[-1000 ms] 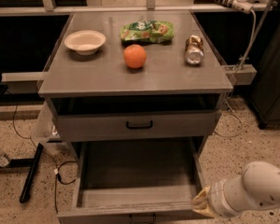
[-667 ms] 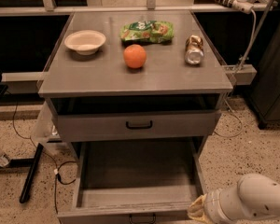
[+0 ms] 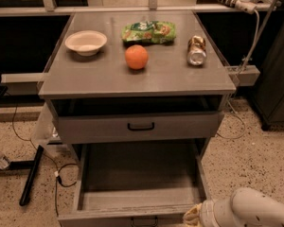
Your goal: Close middle drawer
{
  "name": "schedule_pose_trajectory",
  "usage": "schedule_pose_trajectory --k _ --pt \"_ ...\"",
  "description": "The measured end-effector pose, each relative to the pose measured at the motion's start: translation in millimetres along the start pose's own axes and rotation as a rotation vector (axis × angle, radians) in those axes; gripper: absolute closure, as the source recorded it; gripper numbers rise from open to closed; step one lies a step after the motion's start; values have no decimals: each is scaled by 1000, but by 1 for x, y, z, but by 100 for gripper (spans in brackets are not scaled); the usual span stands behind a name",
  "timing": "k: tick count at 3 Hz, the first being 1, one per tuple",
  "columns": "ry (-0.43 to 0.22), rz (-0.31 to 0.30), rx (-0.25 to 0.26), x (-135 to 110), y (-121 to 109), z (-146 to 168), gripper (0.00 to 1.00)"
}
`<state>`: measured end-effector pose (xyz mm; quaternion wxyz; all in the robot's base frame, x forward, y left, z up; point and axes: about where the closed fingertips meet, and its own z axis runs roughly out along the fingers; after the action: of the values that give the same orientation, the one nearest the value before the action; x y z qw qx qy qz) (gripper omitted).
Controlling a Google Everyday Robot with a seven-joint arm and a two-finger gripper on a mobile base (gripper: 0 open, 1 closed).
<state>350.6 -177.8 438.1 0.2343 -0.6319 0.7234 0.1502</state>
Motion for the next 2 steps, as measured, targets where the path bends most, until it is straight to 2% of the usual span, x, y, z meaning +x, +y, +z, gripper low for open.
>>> schedule_pose_trajectory --k 1,2 --pt "-2 -19 9 6 -6 14 100" --pt "-2 -19 9 6 -6 15 82"
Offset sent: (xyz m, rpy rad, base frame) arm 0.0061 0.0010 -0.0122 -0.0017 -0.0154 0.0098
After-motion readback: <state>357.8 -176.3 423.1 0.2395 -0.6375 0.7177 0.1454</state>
